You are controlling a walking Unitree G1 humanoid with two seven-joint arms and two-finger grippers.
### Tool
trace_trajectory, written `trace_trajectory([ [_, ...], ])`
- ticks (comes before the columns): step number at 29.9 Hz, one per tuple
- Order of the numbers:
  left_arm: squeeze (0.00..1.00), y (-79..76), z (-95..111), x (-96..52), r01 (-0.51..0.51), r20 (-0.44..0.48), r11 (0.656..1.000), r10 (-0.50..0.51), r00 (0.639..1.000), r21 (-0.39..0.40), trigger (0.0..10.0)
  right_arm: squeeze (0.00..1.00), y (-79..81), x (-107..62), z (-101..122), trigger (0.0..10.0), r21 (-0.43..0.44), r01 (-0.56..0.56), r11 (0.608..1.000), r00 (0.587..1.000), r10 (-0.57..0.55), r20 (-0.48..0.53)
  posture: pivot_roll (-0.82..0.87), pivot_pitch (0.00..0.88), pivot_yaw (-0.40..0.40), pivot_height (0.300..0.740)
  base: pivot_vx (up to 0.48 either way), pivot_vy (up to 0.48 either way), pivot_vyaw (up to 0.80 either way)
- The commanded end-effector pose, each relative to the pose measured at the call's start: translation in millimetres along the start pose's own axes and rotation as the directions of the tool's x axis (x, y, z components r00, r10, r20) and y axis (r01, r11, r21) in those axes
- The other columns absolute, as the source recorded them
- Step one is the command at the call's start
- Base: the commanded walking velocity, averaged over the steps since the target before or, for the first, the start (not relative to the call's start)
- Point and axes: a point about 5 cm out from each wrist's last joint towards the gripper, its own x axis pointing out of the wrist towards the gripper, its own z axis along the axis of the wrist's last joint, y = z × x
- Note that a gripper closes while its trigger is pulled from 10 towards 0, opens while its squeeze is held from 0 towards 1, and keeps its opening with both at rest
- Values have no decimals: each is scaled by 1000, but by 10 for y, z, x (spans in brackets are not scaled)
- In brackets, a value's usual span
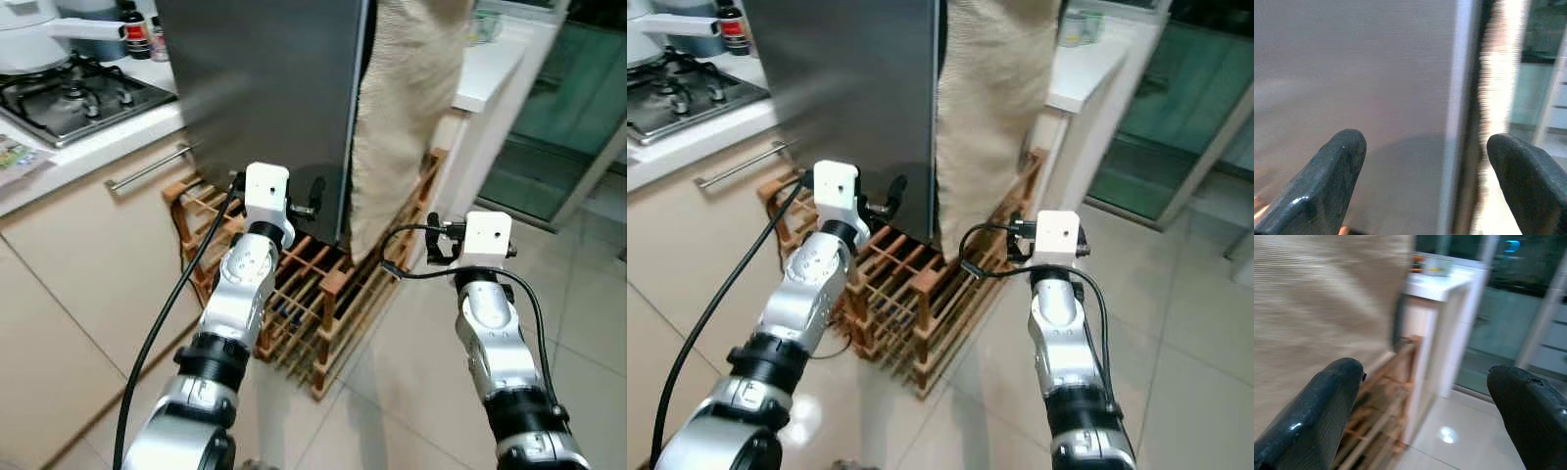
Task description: Restocking fridge
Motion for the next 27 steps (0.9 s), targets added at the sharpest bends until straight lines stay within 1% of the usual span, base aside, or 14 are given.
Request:
trace_trajectory([
  [1, 0, -47, 40, 45, 24, -6, 1000, -24, 1000, 11, 10000, 0, -63, 6, -10, 10000, -6, 23, 1000, 1000, -23, -7, -159, 0, 23, 740, 0, 0, -744],
  [2, 0, -47, 40, 45, 24, -6, 1000, -24, 1000, 11, 10000, 0, -63, 6, -10, 10000, -6, 23, 1000, 1000, -23, -7, -159, 0, 23, 740, 0, 0, -744],
  [4, 0, 22, 40, 46, -39, -7, 999, 39, 999, -3, 10000, 0, -60, -11, -17, 10000, -5, 18, 1000, 1000, -18, -3, -157, 0, 22, 740, 0, 0, 0],
  [5, 0, 22, 40, 46, -39, -7, 999, 39, 999, -3, 10000, 0, -60, -11, -17, 10000, -5, 18, 1000, 1000, -18, -3, -157, 0, 22, 740, 0, 0, 0],
  [6, 0, 51, 44, 48, -66, -6, 998, 66, 998, -5, 10000, 0, -55, -17, -21, 10000, -4, 15, 1000, 1000, -15, -3, -157, 0, 22, 740, 0, 0, 0],
  [7, 0, 113, 62, 58, -128, -3, 992, 128, 992, -8, 10000, 0, -42, -25, -27, 10000, -3, 11, 1000, 1000, -11, -5, -155, 0, 20, 740, 0, 0, 0],
  [8, 0, 113, 62, 58, -128, -3, 992, 128, 992, -8, 10000, 0, -42, -25, -27, 10000, -3, 11, 1000, 1000, -11, -5, -155, 0, 20, 740, 0, 0, 0],
  [9, 0, 146, 77, 68, -162, -3, 987, 162, 987, -5, 10000, 0, -33, -27, -30, 10000, -1, 9, 1000, 1000, -9, -6, -155, 0, 21, 740, 0, 0, 0],
  [19, 0, 209, 149, 79, -204, 26, 979, 204, 979, 0, 10000, 0, -28, -54, -43, 10000, 0, 3, 1000, 1000, -3, -10, -161, 0, 22, 740, 0, 0, 0],
  [20, 0, 273, 149, 57, -243, 33, 970, 243, 969, 9, 10000, 0, -41, -69, -59, 10000, -2, 5, 1000, 1000, -5, -16, -162, 0, 19, 740, 0, 0, 0],
  [21, 0, 273, 149, 57, -243, 33, 970, 243, 969, 9, 10000, 0, -41, -69, -59, 10000, -2, 5, 1000, 1000, -5, -16, -162, 0, 19, 740, 0, 0, 0],
  [22, 0, 340, 146, 36, -291, 37, 956, 290, 956, 22, 10000, 0, -45, -78, -66, 10000, -4, 5, 1000, 1000, -5, -19, -162, 0, 19, 740, 0, 0, 0],
  [24, 0, 402, 143, 20, -334, 37, 942, 333, 942, 30, 10000, 0, -42, -81, -67, 10000, -5, 3, 1000, 1000, -3, -20, -161, 0, 19, 740, 0, 0, 0],
  [27, 0, 466, 163, 12, -367, 43, 930, 365, 930, 21, 10000, 0, -36, -81, -71, 10000, -4, 1, 1000, 1000, -1, -23, -160, 0, 19, 740, 0, 0, 0],
])
